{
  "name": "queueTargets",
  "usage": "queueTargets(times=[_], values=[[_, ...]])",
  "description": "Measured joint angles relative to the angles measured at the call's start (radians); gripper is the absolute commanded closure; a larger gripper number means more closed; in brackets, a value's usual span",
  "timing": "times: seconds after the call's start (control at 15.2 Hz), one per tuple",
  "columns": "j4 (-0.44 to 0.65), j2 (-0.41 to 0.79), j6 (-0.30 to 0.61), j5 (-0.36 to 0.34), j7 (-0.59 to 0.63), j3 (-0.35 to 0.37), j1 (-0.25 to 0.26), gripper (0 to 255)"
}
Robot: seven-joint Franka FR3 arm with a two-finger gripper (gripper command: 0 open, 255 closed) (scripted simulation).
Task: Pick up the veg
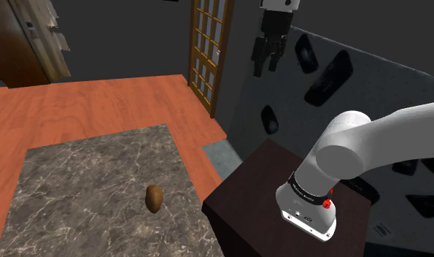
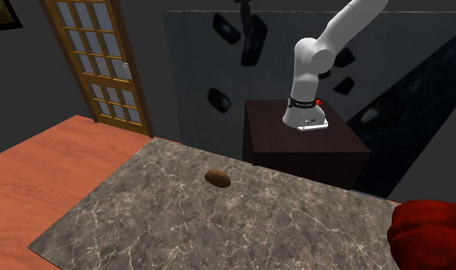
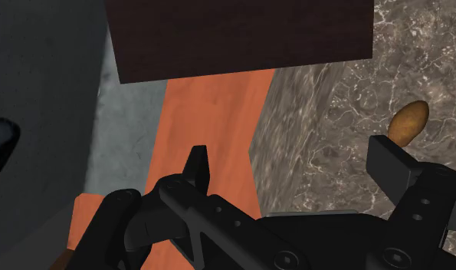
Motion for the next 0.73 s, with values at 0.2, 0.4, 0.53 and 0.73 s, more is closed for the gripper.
queueTargets(times=[0.2, 0.4, 0.53, 0.73], values=[[-0.042, -0.013, 0.033, 0.016, 0.025, 0.017, 0.003, 0], [-0.119, -0.022, 0.114, 0.057, 0.084, 0.058, 0.013, 0], [-0.174, -0.023, 0.177, 0.089, 0.127, 0.091, 0.024, 0], [-0.239, -0.011, 0.271, 0.138, 0.191, 0.142, 0.043, 0]])
